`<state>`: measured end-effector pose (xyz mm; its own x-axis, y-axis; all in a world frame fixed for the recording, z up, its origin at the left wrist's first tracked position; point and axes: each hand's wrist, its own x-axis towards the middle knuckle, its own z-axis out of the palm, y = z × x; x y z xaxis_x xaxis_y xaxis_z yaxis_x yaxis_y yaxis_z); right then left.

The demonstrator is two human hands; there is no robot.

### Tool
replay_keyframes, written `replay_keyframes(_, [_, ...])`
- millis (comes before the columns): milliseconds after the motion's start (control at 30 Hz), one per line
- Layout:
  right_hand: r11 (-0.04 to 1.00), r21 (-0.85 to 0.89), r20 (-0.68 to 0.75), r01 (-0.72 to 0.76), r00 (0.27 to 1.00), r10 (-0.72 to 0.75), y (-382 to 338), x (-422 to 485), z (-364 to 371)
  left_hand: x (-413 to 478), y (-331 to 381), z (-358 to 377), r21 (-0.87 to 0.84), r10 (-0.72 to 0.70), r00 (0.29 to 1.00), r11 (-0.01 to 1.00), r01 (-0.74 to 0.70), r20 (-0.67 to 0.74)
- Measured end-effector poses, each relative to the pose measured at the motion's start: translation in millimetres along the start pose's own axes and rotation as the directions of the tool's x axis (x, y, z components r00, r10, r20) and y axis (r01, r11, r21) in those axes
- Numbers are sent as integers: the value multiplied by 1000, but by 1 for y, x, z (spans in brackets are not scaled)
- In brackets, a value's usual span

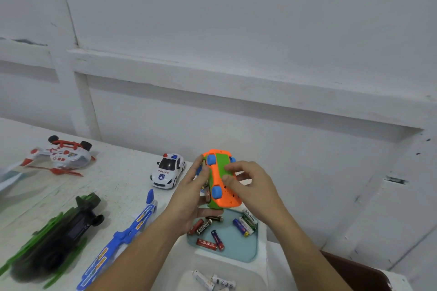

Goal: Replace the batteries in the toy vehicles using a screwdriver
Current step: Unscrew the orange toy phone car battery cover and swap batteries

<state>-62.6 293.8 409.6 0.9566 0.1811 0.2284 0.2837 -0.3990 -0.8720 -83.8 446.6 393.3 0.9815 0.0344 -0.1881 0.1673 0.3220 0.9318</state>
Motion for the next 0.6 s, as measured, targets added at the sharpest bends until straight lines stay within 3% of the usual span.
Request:
replay_keyframes(167, [999,37,-26,11,1000,-11,-12,5,7,-1,15,-7,113,126,991,986,-121,-41])
replay_keyframes(333, [972,233,12,-44,999,42,-23,20,19,-6,38,-21,241,283,956,935,-258,-75])
replay_keyframes(500, [862,484,109,-153,987,114,-42,43,42,-1,70,-55,249,340,932,920,-303,-124])
replay_keyframes(600, [758,620,156,-203,979,134,-54,59,68,6,91,-83,207,303,938,941,-267,-167])
